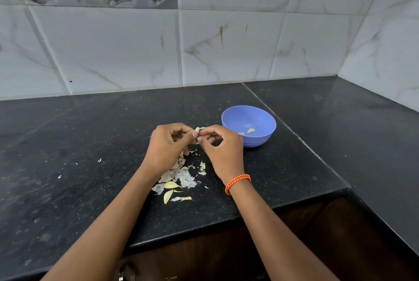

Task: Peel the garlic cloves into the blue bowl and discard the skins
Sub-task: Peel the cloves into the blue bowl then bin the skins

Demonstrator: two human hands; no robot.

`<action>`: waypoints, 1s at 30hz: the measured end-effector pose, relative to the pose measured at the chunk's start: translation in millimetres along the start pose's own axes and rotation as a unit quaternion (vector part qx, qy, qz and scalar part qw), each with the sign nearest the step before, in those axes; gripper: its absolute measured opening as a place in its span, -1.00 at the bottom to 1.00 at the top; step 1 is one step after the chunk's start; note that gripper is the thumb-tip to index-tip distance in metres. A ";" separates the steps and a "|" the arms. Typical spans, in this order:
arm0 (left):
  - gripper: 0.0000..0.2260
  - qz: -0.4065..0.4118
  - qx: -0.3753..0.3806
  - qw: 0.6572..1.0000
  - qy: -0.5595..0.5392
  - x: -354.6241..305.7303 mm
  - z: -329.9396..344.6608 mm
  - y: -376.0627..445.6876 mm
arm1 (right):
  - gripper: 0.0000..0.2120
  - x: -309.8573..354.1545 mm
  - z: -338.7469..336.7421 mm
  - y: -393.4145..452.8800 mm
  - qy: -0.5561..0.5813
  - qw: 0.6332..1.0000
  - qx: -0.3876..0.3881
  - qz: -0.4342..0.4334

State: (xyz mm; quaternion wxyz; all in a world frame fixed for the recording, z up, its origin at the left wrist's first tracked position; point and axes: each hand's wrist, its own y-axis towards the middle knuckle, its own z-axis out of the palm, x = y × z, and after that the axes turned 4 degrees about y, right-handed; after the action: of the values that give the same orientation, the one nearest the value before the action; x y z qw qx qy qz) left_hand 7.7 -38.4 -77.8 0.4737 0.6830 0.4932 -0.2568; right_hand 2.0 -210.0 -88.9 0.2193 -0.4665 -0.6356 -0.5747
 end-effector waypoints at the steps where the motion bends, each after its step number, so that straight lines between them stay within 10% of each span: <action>1: -0.87 0.001 0.000 1.000 0.004 0.4 -0.6 0.1 | -0.88 -1.0 0.1 0.4 0.002 1.000 0.002 0.008; 15: -0.95 0.055 -0.025 0.985 0.159 3.3 -0.9 -2.4 | -0.88 1.8 -2.9 -0.8 0.092 0.993 0.049 0.063; 30: -0.97 -0.003 0.005 0.999 0.040 -3.7 0.0 -4.4 | -0.89 2.3 -7.0 -0.6 0.111 0.992 0.014 0.053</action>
State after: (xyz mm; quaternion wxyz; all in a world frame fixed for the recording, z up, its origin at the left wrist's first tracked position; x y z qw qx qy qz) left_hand 2.3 -39.7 -76.5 0.4492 0.6937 0.5126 -0.2328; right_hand -1.4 -215.7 -85.6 0.3250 -0.4302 -0.5894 -0.6015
